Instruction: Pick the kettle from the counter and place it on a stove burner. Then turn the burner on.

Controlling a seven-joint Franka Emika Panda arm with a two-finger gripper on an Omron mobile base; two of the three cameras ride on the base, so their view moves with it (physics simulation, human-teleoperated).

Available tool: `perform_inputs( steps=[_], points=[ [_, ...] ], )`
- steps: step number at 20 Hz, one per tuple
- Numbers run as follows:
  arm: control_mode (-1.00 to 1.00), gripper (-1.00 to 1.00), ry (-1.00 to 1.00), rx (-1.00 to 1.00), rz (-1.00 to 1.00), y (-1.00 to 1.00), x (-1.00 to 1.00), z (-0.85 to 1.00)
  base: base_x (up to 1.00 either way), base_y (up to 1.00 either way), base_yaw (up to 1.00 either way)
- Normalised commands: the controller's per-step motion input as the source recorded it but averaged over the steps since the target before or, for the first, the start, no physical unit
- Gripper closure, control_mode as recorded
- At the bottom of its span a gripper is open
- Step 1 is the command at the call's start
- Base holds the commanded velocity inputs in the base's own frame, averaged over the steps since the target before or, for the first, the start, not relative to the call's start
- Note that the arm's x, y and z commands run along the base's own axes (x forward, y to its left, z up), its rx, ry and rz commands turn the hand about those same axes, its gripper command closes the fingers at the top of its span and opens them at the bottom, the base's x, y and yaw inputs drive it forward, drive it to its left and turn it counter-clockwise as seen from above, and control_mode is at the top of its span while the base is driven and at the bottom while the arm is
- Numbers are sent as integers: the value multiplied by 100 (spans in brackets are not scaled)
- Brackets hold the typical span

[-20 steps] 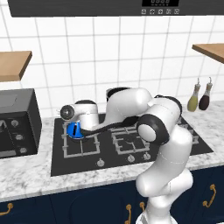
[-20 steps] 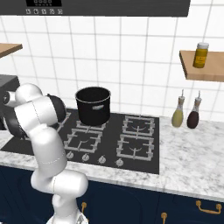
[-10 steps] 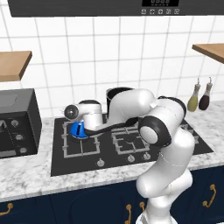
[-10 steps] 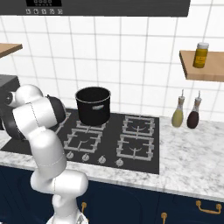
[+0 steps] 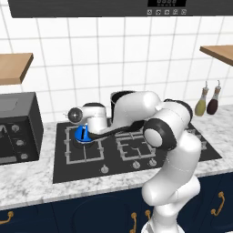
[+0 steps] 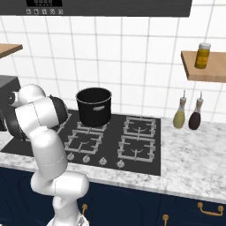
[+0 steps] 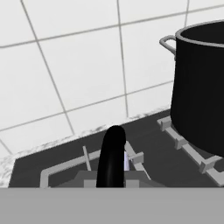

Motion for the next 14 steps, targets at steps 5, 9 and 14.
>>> perform_inputs(
  steps=[5,9,14],
  points=[
    [-100,100,0,0,-2,1,12,0,0,0,0],
    [-100,-100,0,0,0,0,0,0,0,0,0],
    [-100,-100,0,0,0,0,-13,0,0,0,0]
  ],
)
